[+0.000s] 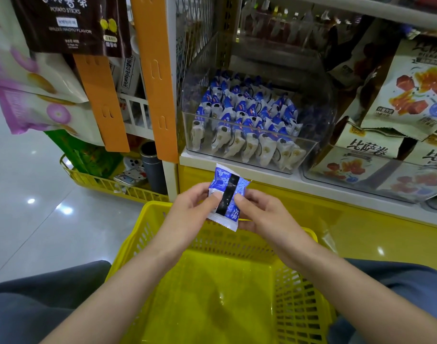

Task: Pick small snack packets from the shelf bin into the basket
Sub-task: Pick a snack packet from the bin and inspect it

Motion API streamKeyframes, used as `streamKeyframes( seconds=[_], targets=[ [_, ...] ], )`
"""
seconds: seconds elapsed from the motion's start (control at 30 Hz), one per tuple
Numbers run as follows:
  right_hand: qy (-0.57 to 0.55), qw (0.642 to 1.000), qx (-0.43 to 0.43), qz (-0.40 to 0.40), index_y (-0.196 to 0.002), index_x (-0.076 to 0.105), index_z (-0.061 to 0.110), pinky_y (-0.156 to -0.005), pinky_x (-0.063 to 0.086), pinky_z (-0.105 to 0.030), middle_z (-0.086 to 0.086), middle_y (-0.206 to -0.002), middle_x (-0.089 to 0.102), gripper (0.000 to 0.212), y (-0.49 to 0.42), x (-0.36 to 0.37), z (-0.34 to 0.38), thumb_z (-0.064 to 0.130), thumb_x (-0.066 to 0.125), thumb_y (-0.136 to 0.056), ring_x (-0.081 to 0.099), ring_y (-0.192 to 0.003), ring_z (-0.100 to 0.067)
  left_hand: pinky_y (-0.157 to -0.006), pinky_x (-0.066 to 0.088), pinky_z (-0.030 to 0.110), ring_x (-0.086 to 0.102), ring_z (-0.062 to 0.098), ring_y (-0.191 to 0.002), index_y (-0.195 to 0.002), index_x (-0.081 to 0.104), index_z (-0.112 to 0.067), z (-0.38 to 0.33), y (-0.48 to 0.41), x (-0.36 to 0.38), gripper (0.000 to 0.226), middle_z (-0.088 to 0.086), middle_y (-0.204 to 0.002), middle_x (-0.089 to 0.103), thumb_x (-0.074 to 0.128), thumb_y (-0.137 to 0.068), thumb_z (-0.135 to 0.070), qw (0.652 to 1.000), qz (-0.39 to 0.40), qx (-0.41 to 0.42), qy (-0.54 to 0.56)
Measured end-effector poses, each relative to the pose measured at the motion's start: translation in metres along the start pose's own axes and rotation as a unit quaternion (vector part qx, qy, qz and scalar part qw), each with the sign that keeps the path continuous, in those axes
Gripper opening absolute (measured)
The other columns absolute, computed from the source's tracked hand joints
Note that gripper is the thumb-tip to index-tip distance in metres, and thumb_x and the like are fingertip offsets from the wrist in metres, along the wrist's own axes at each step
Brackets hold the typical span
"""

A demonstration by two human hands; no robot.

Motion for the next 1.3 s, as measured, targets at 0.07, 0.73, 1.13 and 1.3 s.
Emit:
streamKeyframes(
  seconds=[0.07,0.73,1.13,1.3],
  targets=[
    [-0.03,0.999,-0.006,-0.029,-0.109,0.059,0.005,-0.078,0.055,-0.03,-0.01,-0.106,0.068,0.02,0.0,-0.001,0.0,0.015,0.052,-0.093,0.066,-0.09,-0.017,-0.066,0.042,0.006,0.058,0.003,-0.08,-0.109,0.056,-0.023,-0.001,0.0,-0.003,0.025,-0.009,-0.094,0.062,0.062,-0.087,-0.013,0.992,-0.062,0.058,-0.098],
    [-0.027,0.998,0.007,-0.063,-0.09,0.048,0.01,-0.062,0.058,-0.022,-0.009,-0.092,0.06,0.013,-0.001,0.007,-0.015,0.012,0.061,-0.088,0.066,-0.068,-0.009,-0.079,0.047,0.042,0.059,0.023,-0.099,-0.125,0.047,-0.016,-0.002,0.007,0.003,0.029,0.003,-0.115,0.061,0.04,-0.098,-0.023,0.863,0.029,0.158,-0.478],
    [0.068,0.994,-0.055,-0.068,-0.088,0.044,0.014,-0.066,0.058,-0.03,-0.002,-0.088,0.064,0.02,-0.002,0.008,-0.021,0.016,0.064,-0.085,0.068,-0.072,-0.013,-0.072,0.045,0.043,0.059,0.029,-0.086,-0.119,0.049,-0.013,-0.004,0.004,0.002,0.025,0.008,-0.098,0.065,0.038,-0.099,-0.023,0.846,0.028,0.153,-0.511],
    [0.185,0.975,-0.098,-0.074,-0.093,0.042,0.008,-0.074,0.053,-0.053,-0.008,-0.093,0.067,0.032,0.003,0.008,-0.019,0.026,0.066,-0.083,0.067,-0.082,-0.027,-0.069,0.047,0.04,0.061,0.026,-0.085,-0.114,0.048,-0.016,-0.004,0.003,0.0,0.029,0.002,-0.092,0.065,0.034,-0.098,-0.035,0.825,0.02,0.165,-0.54]
  ],
)
Point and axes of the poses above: each hand's wrist, its own y-axis away from the middle knuckle, its own x-axis out of the palm, z = x × y, the point moved 4 cm from there along -y, towards the middle knuckle
